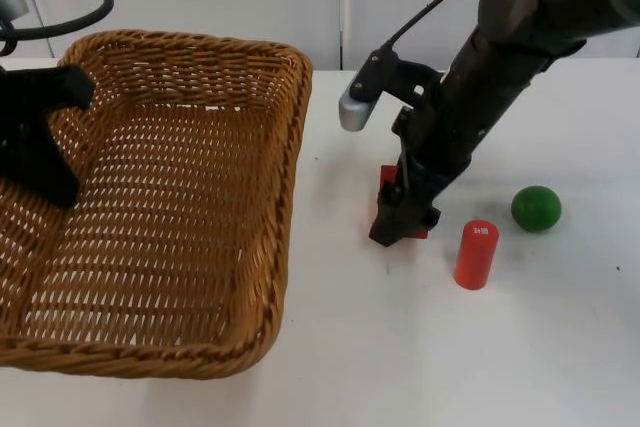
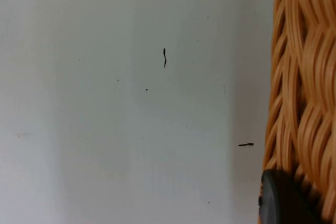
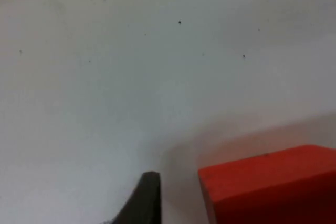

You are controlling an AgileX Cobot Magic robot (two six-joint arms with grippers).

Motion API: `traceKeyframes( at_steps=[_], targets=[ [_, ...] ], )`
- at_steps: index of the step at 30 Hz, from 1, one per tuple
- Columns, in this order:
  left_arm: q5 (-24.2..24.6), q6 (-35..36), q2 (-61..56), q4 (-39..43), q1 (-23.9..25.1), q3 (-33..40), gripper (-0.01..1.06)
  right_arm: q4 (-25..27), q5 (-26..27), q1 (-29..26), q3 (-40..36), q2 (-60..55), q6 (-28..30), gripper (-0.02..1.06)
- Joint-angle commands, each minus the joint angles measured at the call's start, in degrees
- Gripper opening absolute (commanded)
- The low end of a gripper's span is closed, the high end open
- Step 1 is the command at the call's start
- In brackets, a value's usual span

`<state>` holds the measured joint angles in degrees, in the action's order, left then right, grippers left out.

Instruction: Pick up the basket with the left hand and place the object to the left of the red cylinder into the basket with the right hand.

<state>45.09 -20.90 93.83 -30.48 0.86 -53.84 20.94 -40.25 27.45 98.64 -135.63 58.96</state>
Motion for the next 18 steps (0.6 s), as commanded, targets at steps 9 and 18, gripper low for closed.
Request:
traceKeyframes(
  at_steps=[9,18],
  targets=[
    [-0.5,0.4,-0.8,-1.8,-0.1,-0.2,0.0,-3.1,0.2,0.4,0.5,0.0,0.6,0.56],
    [-0.8,0.4,-0.8,-1.8,-0.1,-0.2,0.0,-2.8,-1.0,0.4,0.5,2.4,0.6,0.08]
  ],
)
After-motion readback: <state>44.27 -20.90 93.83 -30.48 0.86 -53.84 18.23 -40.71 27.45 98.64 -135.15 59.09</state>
